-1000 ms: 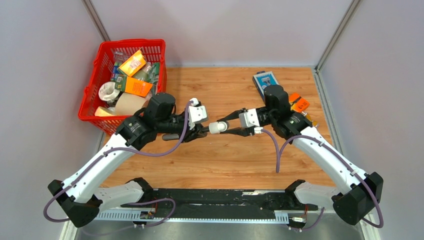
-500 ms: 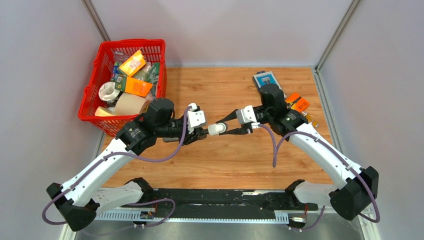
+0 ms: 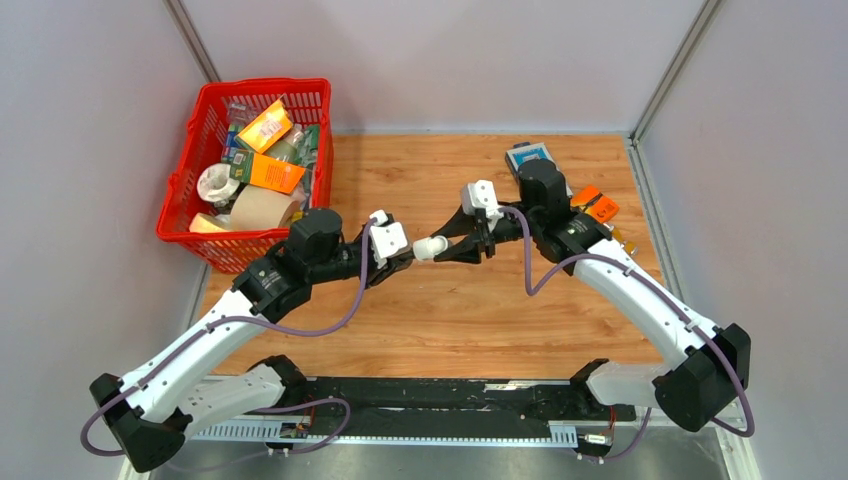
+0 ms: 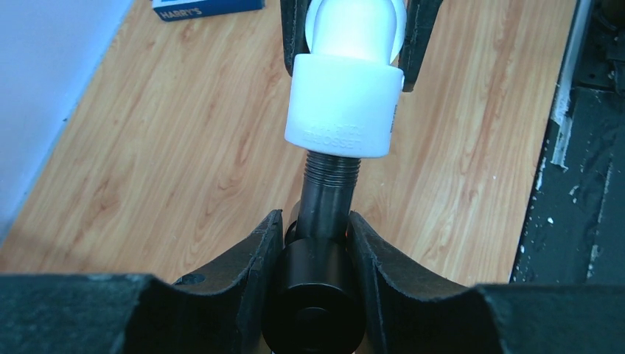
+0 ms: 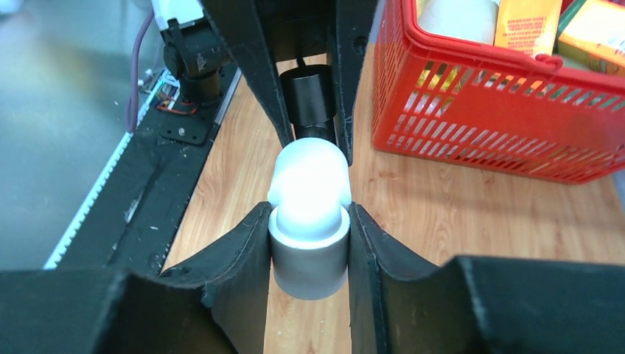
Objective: Install the water faucets
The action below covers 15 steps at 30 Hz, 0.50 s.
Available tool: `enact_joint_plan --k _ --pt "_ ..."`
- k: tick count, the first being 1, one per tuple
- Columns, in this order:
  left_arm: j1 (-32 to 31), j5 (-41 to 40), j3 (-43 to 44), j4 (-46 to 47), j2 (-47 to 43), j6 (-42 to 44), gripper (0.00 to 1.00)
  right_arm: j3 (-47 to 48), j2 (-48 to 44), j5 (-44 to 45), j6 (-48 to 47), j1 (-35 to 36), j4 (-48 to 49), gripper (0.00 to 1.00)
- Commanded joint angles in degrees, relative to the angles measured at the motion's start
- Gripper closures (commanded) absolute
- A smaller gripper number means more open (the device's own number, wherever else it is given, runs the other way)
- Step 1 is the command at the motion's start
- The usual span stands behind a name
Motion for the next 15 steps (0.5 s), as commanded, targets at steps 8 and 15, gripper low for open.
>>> enact_joint_plan --k 8,15 --pt "-1.47 -1.94 -2.30 25.39 -4.54 -3.35 1.00 -2.26 1.38 7.75 30.04 0.98 14.36 1.00" --pt "-1.91 -1.24 -2.83 24.78 -4.28 1.11 1.00 -0.59 2.61 8.02 38.30 0.98 14.36 1.00"
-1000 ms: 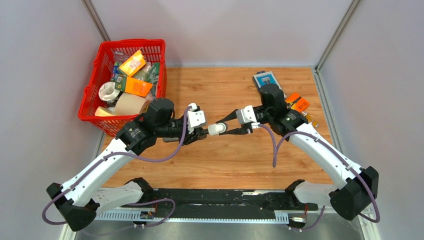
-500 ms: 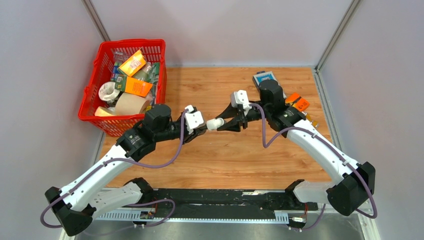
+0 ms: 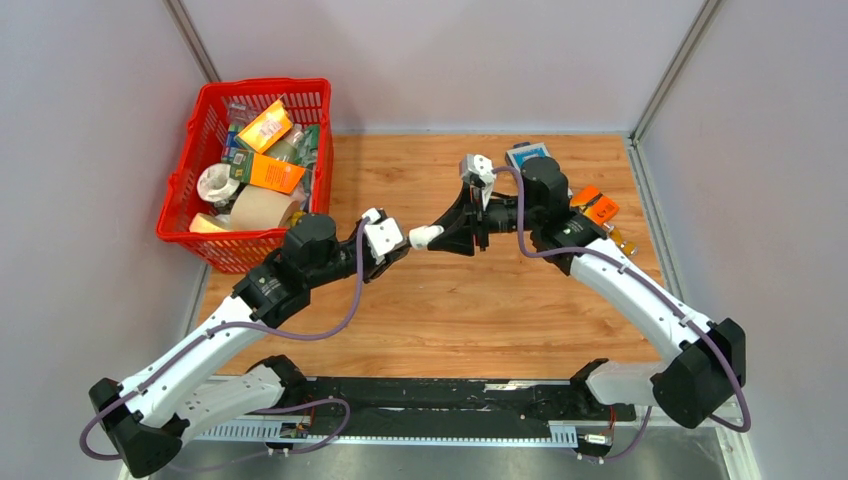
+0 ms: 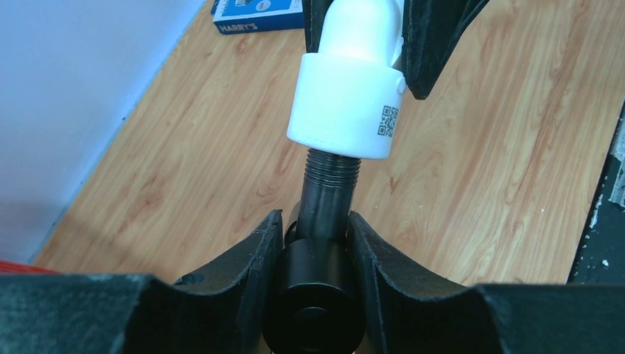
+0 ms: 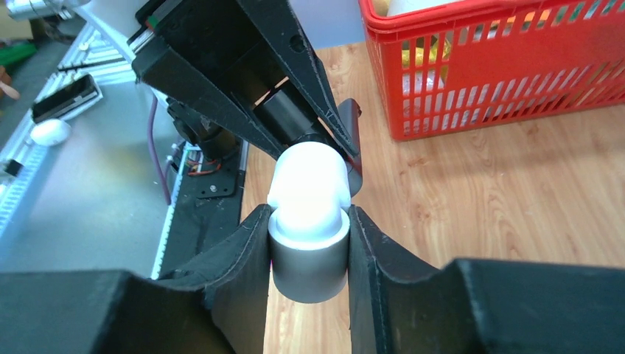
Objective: Install the water faucets
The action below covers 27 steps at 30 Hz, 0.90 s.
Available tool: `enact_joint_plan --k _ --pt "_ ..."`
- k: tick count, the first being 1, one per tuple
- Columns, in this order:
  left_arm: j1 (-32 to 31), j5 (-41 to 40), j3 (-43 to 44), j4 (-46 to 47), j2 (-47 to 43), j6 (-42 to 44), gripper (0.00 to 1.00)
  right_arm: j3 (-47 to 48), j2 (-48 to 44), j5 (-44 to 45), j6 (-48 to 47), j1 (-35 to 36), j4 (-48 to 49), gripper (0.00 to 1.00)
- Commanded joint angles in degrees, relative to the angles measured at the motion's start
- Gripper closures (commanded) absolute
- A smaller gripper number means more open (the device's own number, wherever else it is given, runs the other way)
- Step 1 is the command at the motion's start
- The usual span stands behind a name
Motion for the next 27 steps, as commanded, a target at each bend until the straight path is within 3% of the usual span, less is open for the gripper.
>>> enact_joint_plan --k 1,14,27 --pt "-2.08 5.20 2.02 15.14 -1.50 3.33 1.00 1.36 2.04 0.68 9.89 1.18 2.49 1.00" --pt "-4.02 0.82 -3.42 25.86 -2.91 11.23 1.00 3.99 4.50 6.83 28.26 1.18 2.40 1.00" --pt "-11.48 -14.48 -12.64 43.25 -3.08 27.58 1.00 3.12 7.67 13.77 51.54 0.92 1.52 1.00"
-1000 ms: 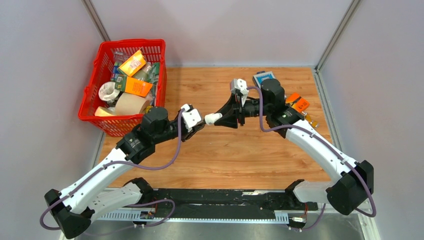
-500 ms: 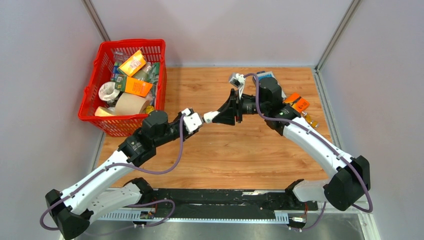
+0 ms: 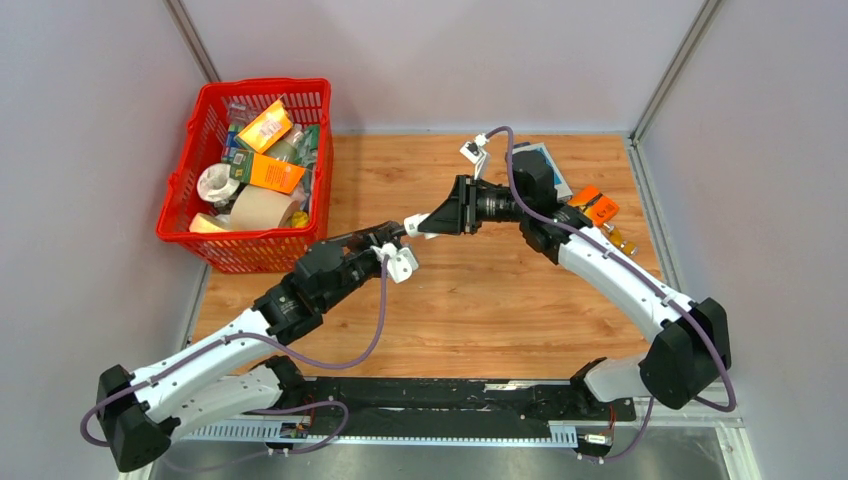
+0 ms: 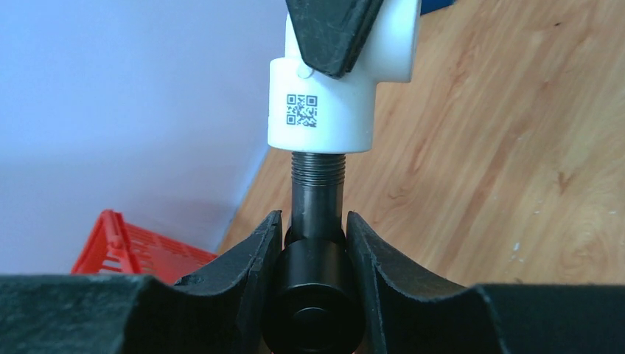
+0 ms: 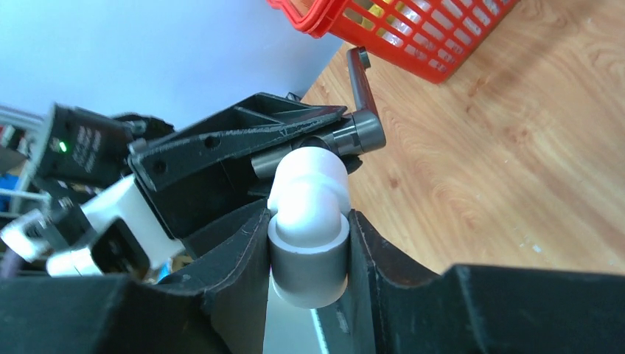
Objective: Install the water faucets
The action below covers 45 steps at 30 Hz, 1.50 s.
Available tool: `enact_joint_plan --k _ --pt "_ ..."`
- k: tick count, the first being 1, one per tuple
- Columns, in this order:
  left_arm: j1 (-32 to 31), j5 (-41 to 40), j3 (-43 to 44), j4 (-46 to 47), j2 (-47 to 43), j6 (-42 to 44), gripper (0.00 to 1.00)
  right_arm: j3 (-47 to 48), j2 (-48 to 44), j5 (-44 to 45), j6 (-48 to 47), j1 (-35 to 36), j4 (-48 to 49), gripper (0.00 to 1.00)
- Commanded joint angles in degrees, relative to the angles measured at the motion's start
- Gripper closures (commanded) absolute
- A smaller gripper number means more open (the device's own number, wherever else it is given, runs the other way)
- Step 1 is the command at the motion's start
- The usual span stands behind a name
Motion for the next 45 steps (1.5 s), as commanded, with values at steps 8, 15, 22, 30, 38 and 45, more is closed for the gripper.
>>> enact_joint_plan --k 8,15,22,30,38,45 --pt "-14.10 -6.84 -8.64 43.35 4.21 23.96 1.00 -0.47 2.96 4.51 26.44 1.07 0.85 1.00" --pt "-16.57 -10.27 -12.78 54.70 8.53 31.37 1.00 -3.37 1.29 6.79 31.99 0.98 0.76 0.97" --pt "-16.58 -11.33 -12.79 50.14 7.04 23.90 1.00 -1.18 -1.61 8.82 26.38 -0.34 0.76 0.68" --pt "-16.58 -12.21 -13.49 46.62 5.90 19.77 1.00 0.14 -2.76 7.24 23.47 -3.06 0.85 0.36" --pt "-14.91 -11.51 -9.20 32.23 5.46 9.08 1.00 1.90 -4.69 5.39 13.22 -6.57 0.93 0.00" --pt "-2.52 9.37 1.09 7.99 4.40 -8.26 1.00 -0.46 -12.50 8.11 -17.96 -8.07 0.58 0.00"
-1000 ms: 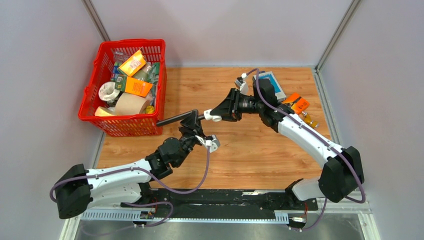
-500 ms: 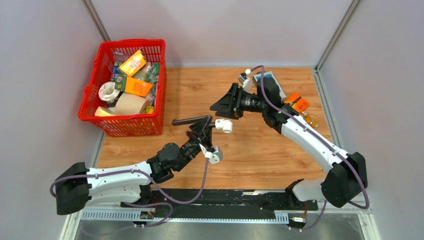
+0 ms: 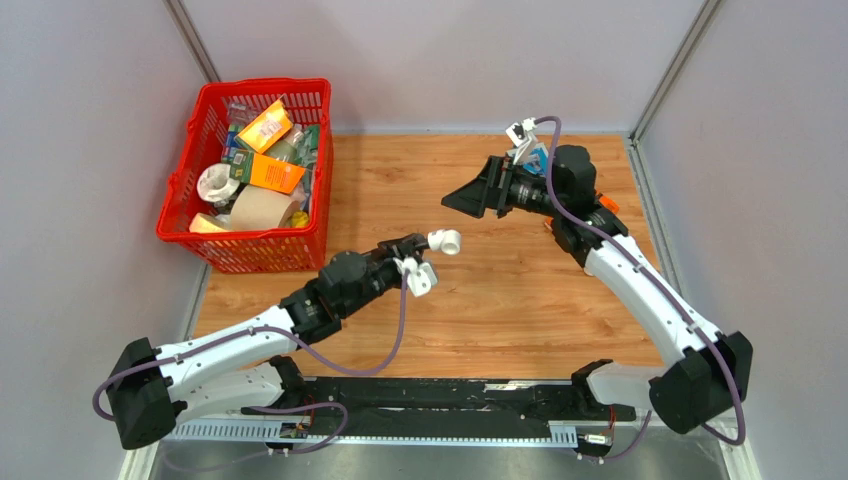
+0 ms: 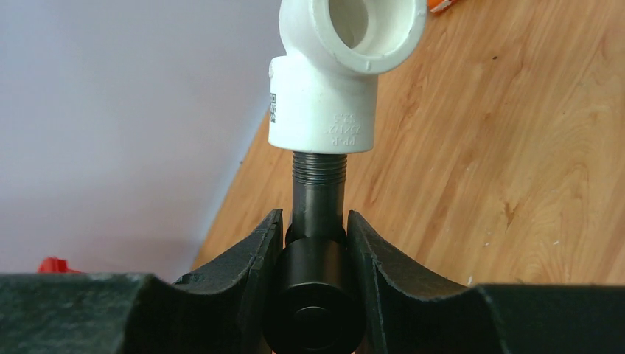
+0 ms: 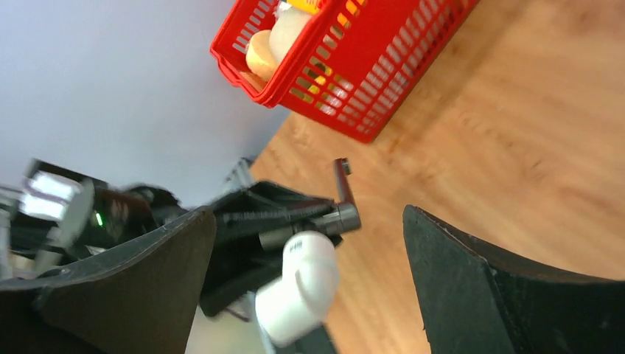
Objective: Install the water faucets
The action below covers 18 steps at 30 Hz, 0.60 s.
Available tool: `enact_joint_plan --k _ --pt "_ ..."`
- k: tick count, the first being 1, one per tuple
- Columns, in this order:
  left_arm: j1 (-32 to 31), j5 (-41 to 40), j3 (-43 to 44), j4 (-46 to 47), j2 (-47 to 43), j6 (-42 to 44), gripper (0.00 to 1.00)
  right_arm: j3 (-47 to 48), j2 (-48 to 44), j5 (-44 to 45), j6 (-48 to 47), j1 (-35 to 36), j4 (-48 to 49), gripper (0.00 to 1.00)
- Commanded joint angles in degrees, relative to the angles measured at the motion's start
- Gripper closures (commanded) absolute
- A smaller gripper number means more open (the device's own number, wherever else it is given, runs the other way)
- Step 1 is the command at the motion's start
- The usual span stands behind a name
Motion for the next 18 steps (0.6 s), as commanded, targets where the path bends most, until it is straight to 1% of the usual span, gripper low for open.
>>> enact_joint_plan --k 1,2,3,4,5,6,7,8,9,10,12,13,15,18 --pt "7.84 15.64 11.27 -11.26 -1.75 -13.97 1.00 -1.14 -8.51 2.80 -27.07 -0.14 1.94 0.00" --pt "9.08 20.09 12.78 -14.67 -1.39 -15.12 1.00 -2.46 -10.18 3.59 -31.81 -0.23 2.11 0.00" --pt "11.26 22.05 15.05 -16.53 -0.34 -17.31 1.00 -3.87 -11.67 2.99 -36.73 -0.23 2.37 0.00" --pt "12.33 25.81 16.38 -19.68 0.10 -18.29 1.00 -4.75 -12.73 1.77 -39.91 -0.23 2.46 0.00" --pt "14.60 27.94 18.48 -20.84 1.24 -19.95 1.00 -5.72 -13.79 -0.51 -44.99 -0.23 2.38 0.00" --pt "16.02 33.35 19.90 -23.90 1.86 -20.84 1.00 -6.77 -14.67 -3.40 -48.52 -0.23 2.46 0.00" --pt "18.47 36.10 22.17 -24.98 3.00 -22.32 1.00 -7.74 -15.63 -6.30 -52.56 -0.23 2.29 0.00" --pt "19.71 42.83 23.15 -27.07 3.70 -23.82 1.00 -8.71 -16.42 -8.42 -57.64 -0.23 2.03 0.00" --pt "21.99 46.29 25.34 -28.92 4.84 -24.62 1.00 -9.50 -16.95 -10.53 -60.91 -0.23 1.76 0.01" --pt "22.88 51.90 26.23 -29.55 5.81 -25.84 1.00 -10.12 -17.48 -12.03 -64.17 -0.23 1.15 0.02" --pt "24.82 58.42 29.39 -32.54 7.84 -26.47 1.00 -9.86 -17.58 -14.75 -67.61 -0.06 -0.25 0.03" --pt "25.26 60.81 30.80 -34.55 8.89 -26.21 1.00 -9.25 -17.40 -15.90 -69.28 -0.14 -1.30 0.04" --pt "25.26 62.66 32.73 -37.10 9.86 -24.98 1.00 -7.23 -16.35 -18.36 -72.01 0.21 -4.55 0.07" --pt "25.26 63.64 34.84 -40.54 10.92 -23.05 1.00 -3.98 -14.42 -19.42 -74.56 2.40 -8.59 0.11"
